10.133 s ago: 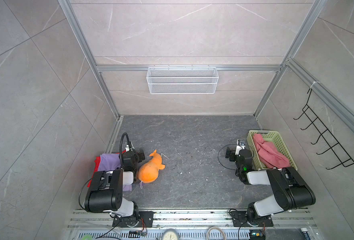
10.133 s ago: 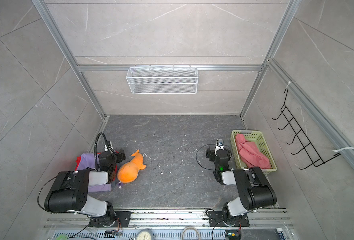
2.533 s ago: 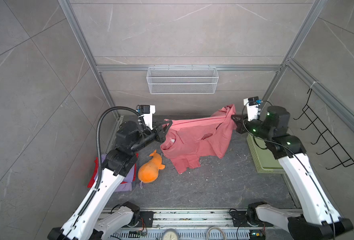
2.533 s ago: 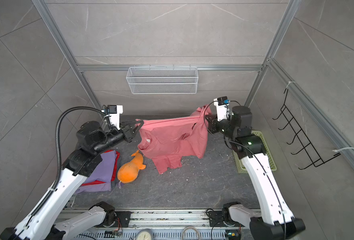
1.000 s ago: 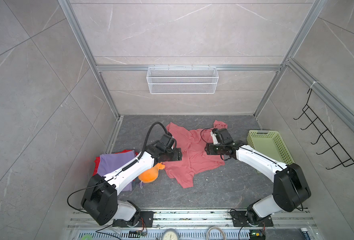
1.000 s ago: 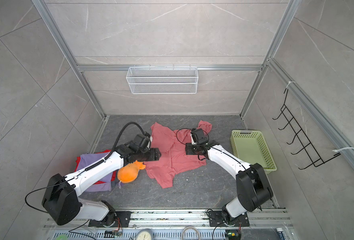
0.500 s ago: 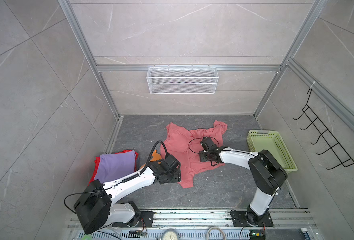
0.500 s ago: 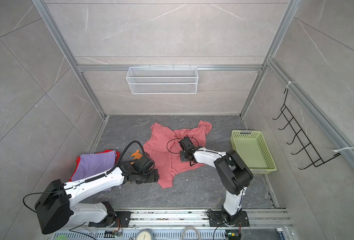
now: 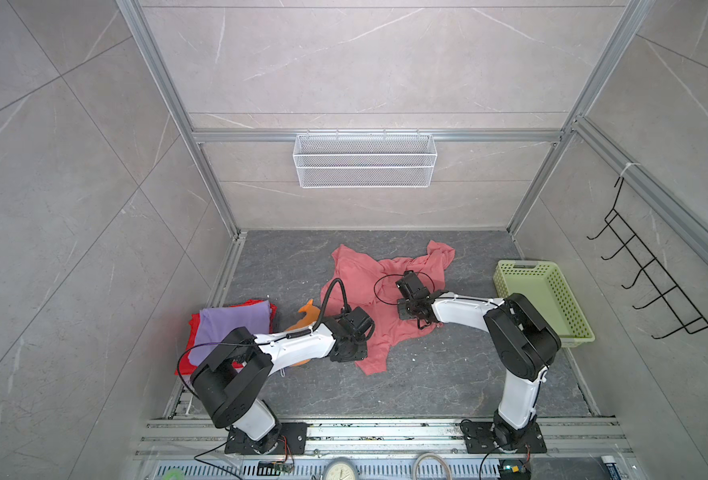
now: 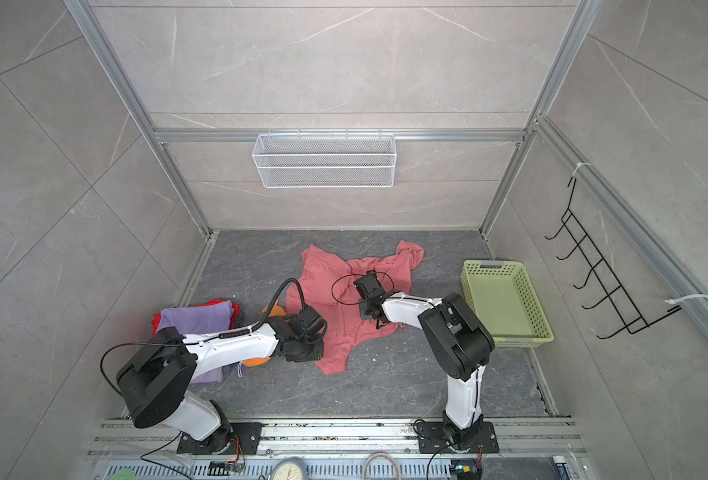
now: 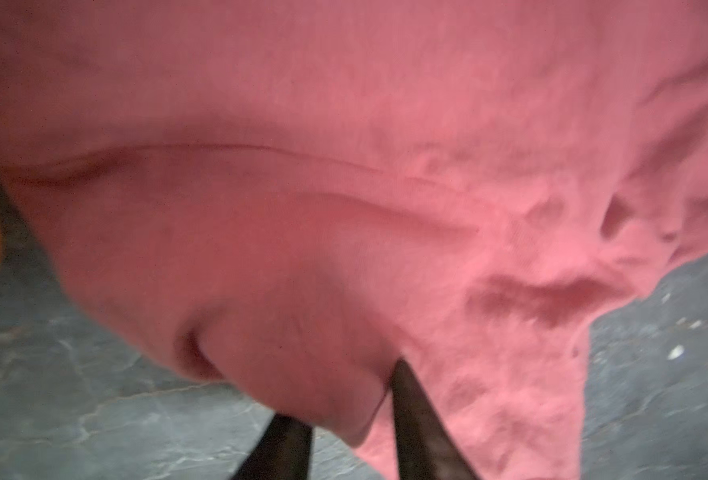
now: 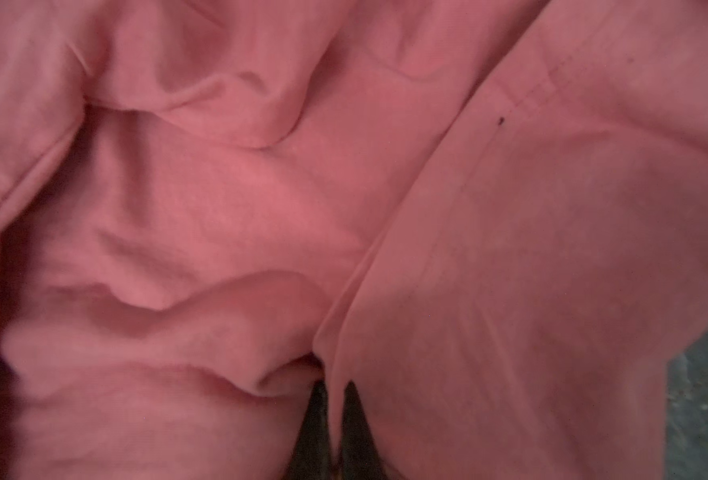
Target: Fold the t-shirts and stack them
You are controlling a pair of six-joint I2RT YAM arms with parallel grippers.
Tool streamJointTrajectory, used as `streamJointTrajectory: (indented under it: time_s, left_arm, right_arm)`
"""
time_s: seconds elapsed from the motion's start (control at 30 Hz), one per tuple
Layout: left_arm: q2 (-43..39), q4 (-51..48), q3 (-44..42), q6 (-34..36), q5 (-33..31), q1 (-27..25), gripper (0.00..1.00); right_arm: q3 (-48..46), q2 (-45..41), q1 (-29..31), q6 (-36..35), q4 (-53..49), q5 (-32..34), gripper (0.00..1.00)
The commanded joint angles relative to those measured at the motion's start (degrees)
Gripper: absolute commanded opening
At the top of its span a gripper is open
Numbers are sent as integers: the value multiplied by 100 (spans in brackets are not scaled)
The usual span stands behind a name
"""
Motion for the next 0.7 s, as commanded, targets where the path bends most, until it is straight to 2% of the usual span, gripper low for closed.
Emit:
streamJointTrajectory:
  time_s: [0.0,0.07,0.23,0.4,0.47,0.53,0.67]
  left_arm:
    - [17,-65,308,109,-211,15,8]
    - [-142,-274,510,188,-197,7,0]
    - [-619,-1029,1052,543,-445,26,0]
    - [-672,-1834,1657,770,-467,62,0]
    - [-638,-1889,1783,831,-334,56,0]
    - [-574,-1846,1800,872,-279,64,0]
    - [-342,-1751,1732,863,-85,81,0]
  right_arm:
    - [-103,-156,21,164,-279,206,3]
    - [-257,-591,19,196,-392,259,3]
    - [-624,-1412,15,143,-736,147,6]
    - [-862,-2052,11,137,-1089,15,9]
    - [-858,-2177,-7,-131,-1179,-385,17]
    - [-856,-2161,-5,-285,-1205,-725,19]
    - [-914,-1707,-13,-318,-1103,-922,24]
